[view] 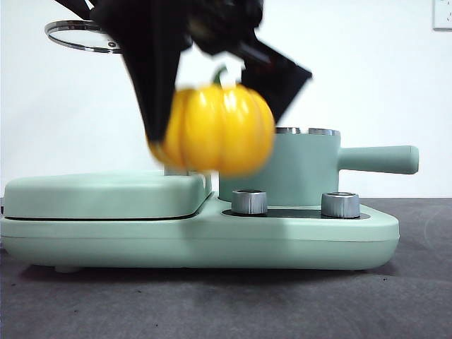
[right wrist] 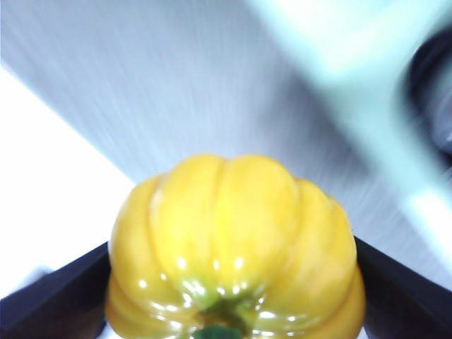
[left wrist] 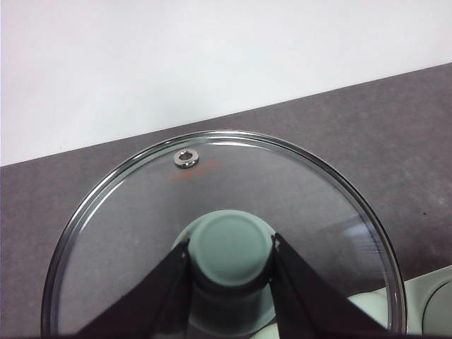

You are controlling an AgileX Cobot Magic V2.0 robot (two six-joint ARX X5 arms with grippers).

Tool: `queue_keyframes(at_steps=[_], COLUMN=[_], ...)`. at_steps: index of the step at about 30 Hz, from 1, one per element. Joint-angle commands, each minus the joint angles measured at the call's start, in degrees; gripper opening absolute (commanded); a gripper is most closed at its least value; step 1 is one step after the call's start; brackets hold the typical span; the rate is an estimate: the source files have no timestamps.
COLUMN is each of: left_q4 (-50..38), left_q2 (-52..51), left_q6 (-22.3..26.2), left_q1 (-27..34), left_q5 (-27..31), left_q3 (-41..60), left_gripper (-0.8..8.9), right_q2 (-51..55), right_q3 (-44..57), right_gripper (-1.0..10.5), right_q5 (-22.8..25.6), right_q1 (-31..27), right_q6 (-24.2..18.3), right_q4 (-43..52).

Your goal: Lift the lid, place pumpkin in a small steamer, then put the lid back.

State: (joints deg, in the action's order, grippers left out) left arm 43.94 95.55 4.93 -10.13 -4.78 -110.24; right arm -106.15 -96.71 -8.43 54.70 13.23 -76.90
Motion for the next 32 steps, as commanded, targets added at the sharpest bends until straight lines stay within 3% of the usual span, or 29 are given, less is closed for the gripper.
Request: queue_keyframes(at_steps=[1, 6, 11, 18, 32], left_q4=[-1.42, -1.31, -1.38, -1.51, -1.53], left_q2=[-0.37, -0.37, -0.37, -0.37, -0.35], left_q6=[-0.5, -0.85, -1.16, -1.16, -1.14], left_q1=[0.04, 0.04, 0.04, 0.04, 0.04], left_q5=[-0.17, -0.17, -0.17, -0.17, -0.17], left_q3=[-1.84, -1.84, -1.81, -1.81, -1.81], left_gripper=[0.17, 0.17, 0.17, 0.17, 0.17], right_q2=[-0.98, -1.03, -1.11, -1.14, -8.9], right_q3=[-5.46, -12.13, -16.68, -18.97, -19.02], right_gripper=[4.0, 4.0, 4.0, 4.0, 4.0], right_q5=[1.14, 1.31, 5.35, 5.25, 3.26], right_q1=[-2.1, -8.74, -16.11, -24.17, -26.27], right_q6=[-1.33, -2.19, -3.67, -5.07, -6.84], right_q4=[-4.17, -4.17, -2.64, 1.86, 5.51])
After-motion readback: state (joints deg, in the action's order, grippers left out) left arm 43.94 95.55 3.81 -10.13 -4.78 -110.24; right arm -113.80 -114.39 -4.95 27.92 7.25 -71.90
